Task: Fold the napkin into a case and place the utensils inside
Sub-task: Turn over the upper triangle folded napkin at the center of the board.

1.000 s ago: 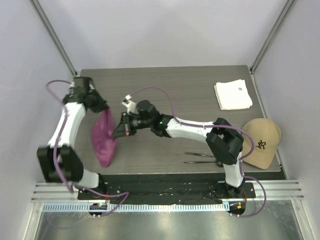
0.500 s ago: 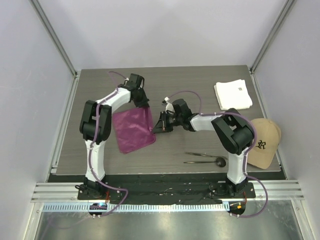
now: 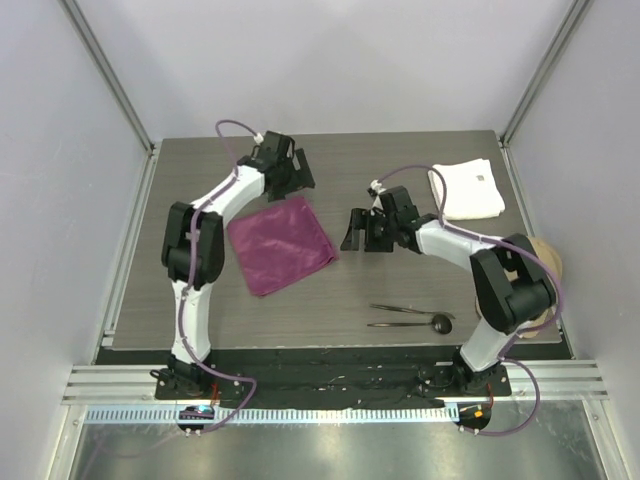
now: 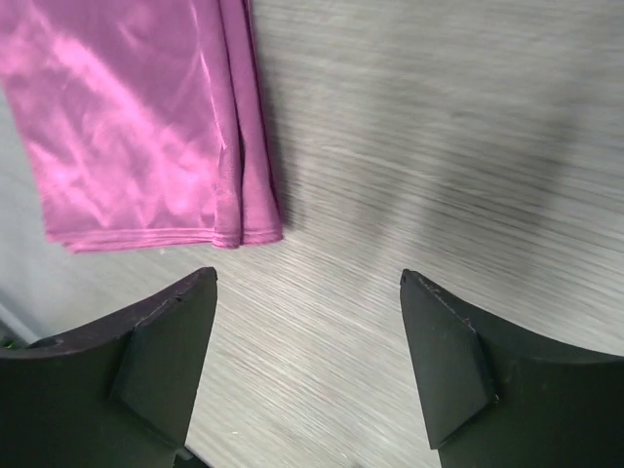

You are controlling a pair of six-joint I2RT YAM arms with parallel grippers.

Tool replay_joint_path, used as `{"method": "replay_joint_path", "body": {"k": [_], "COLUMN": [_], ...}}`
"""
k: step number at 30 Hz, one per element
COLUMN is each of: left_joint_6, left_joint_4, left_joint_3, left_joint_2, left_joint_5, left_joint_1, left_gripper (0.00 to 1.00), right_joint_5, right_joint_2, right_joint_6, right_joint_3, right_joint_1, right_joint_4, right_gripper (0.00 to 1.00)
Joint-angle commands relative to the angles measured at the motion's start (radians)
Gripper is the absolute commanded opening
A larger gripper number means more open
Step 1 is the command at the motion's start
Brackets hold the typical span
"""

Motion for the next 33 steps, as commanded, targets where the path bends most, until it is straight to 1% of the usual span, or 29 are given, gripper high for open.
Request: {"method": "replay_joint_path", "body": {"k": [1, 2, 3, 4, 5, 7, 8, 9, 10, 11, 12, 14, 15, 16, 17, 19, 20, 22, 23, 24, 25, 26, 29, 33], "left_joint_6": [0.090, 0.105, 0.107, 0.112, 0.121, 0.116, 0.106, 0.099, 0.095, 0.076, 0.069, 0.037, 0.001, -0.019, -0.034, -0.027, -0.017, -0.020, -0.036, -0.049, -0.069, -0.077, -0.106, -0.148], "left_joint_4": [-0.066, -0.120, -0.139, -0.136, -0.105, -0.068, -0.059, -0.041, -0.018, 0.002, 0.031, 0.065, 0.082, 0.105, 0.107, 0.102, 0.094, 0.116, 0.151, 0.168, 0.183, 0.203, 0.215, 0.226], "left_joint_3": [0.045, 0.060, 0.048, 0.027, -0.042, -0.108, -0.127, -0.144, -0.151, -0.158, -0.153, -0.156, -0.158, -0.171, -0.184, -0.229, -0.246, -0.303, -0.361, -0.387, -0.411, -0.447, -0.477, -0.520], "left_joint_2": [-0.257, -0.271, -0.294, -0.311, -0.324, -0.340, -0.332, -0.305, -0.291, -0.274, -0.257, -0.210, -0.196, -0.179, -0.179, -0.193, -0.225, -0.258, -0.287, -0.300, -0.314, -0.332, -0.352, -0.410], "left_joint_5": [-0.075, -0.042, -0.023, -0.011, 0.054, 0.086, 0.101, 0.159, 0.179, 0.195, 0.251, 0.302, 0.326, 0.360, 0.357, 0.313, 0.284, 0.248, 0.251, 0.250, 0.250, 0.238, 0.210, 0.140], "left_joint_1": [0.010, 0.017, 0.020, 0.027, 0.027, 0.031, 0.034, 0.039, 0.040, 0.042, 0.042, 0.042, 0.042, 0.042, 0.039, 0.019, 0.010, -0.009, -0.012, -0.016, -0.029, -0.036, -0.073, -0.096], "left_gripper": [1.00, 1.00, 0.99, 0.95, 0.92, 0.82, 0.76, 0.64, 0.61, 0.55, 0.45, 0.40, 0.31, 0.27, 0.27, 0.50, 0.53, 0.52, 0.49, 0.45, 0.43, 0.41, 0.39, 0.38], "right_joint_5": [0.195, 0.190, 0.172, 0.118, 0.098, 0.068, 0.034, 0.029, 0.023, -0.006, -0.021, -0.049, -0.057, -0.046, -0.040, -0.037, -0.037, -0.063, -0.071, -0.081, -0.094, -0.100, -0.134, -0.112], "right_joint_2": [-0.101, -0.098, -0.082, -0.072, -0.056, -0.013, 0.002, 0.025, 0.039, 0.054, 0.068, 0.102, 0.111, 0.117, 0.113, 0.100, 0.093, 0.096, 0.103, 0.108, 0.109, 0.109, 0.108, 0.105], "right_joint_6": [-0.097, -0.104, -0.112, -0.117, -0.112, -0.095, -0.089, -0.083, -0.075, -0.068, -0.063, -0.054, -0.054, -0.054, -0.054, -0.061, -0.058, -0.035, -0.025, -0.020, -0.011, -0.009, 0.017, 0.008], "right_joint_3": [0.007, 0.013, 0.018, 0.030, 0.044, 0.088, 0.106, 0.123, 0.155, 0.171, 0.186, 0.211, 0.214, 0.216, 0.214, 0.190, 0.182, 0.154, 0.148, 0.137, 0.119, 0.113, 0.074, 0.047], "right_joint_1": [0.008, 0.009, 0.011, 0.020, 0.031, 0.072, 0.085, 0.098, 0.112, 0.114, 0.115, 0.114, 0.114, 0.111, 0.103, 0.095, 0.091, 0.069, 0.060, 0.051, 0.051, 0.051, 0.052, 0.072], "right_joint_4": [-0.112, -0.106, -0.092, -0.059, -0.048, -0.009, 0.000, 0.009, 0.027, 0.029, 0.031, 0.046, 0.048, 0.046, 0.043, 0.049, 0.051, 0.083, 0.090, 0.097, 0.141, 0.146, 0.201, 0.224], "right_gripper": [0.81, 0.81, 0.81, 0.81, 0.80, 0.79, 0.78, 0.77, 0.75, 0.71, 0.66, 0.55, 0.53, 0.53, 0.54, 0.61, 0.65, 0.65, 0.64, 0.64, 0.64, 0.65, 0.71, 0.73]}}
